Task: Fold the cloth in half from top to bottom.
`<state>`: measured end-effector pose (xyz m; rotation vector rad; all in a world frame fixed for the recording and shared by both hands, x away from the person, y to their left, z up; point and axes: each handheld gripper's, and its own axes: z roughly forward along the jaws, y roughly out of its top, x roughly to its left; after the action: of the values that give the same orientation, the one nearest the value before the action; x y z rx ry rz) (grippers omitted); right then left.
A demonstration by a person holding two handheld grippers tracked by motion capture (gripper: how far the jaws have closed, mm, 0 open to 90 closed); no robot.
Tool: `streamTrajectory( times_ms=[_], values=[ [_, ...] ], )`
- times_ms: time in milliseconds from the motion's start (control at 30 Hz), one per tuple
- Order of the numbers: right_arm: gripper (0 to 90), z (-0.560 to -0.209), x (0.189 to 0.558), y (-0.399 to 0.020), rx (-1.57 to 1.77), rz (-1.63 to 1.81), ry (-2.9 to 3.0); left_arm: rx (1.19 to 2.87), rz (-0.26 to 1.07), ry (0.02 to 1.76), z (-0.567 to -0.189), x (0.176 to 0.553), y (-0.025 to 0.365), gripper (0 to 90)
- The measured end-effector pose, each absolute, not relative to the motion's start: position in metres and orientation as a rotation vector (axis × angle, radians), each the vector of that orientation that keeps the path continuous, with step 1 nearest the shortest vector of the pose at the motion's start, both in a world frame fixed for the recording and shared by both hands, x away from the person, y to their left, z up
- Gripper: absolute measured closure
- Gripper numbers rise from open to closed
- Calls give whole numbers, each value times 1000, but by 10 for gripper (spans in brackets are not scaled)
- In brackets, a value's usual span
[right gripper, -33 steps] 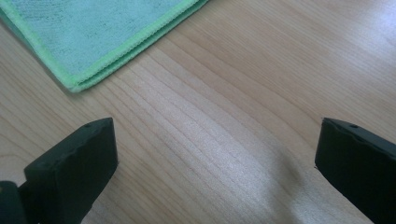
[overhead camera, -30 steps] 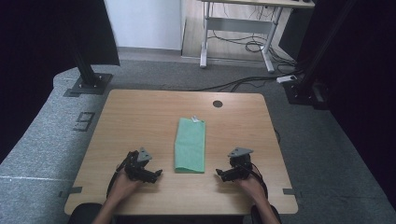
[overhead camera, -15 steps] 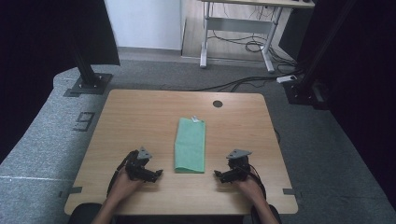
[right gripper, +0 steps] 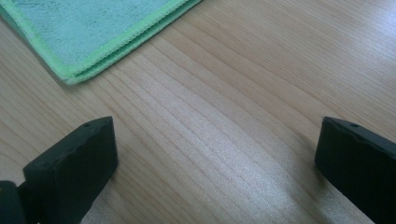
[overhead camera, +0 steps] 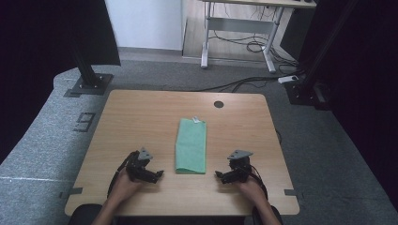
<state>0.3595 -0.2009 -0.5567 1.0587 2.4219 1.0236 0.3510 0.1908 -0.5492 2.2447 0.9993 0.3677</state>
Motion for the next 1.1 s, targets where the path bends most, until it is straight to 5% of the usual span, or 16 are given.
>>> streamTrajectory(
  times_ms=[1100],
  values=[
    [0, -539, 379, -161, 1087, 1114, 2396, 2246, 370, 1002, -549, 352, 190, 0]
  ],
)
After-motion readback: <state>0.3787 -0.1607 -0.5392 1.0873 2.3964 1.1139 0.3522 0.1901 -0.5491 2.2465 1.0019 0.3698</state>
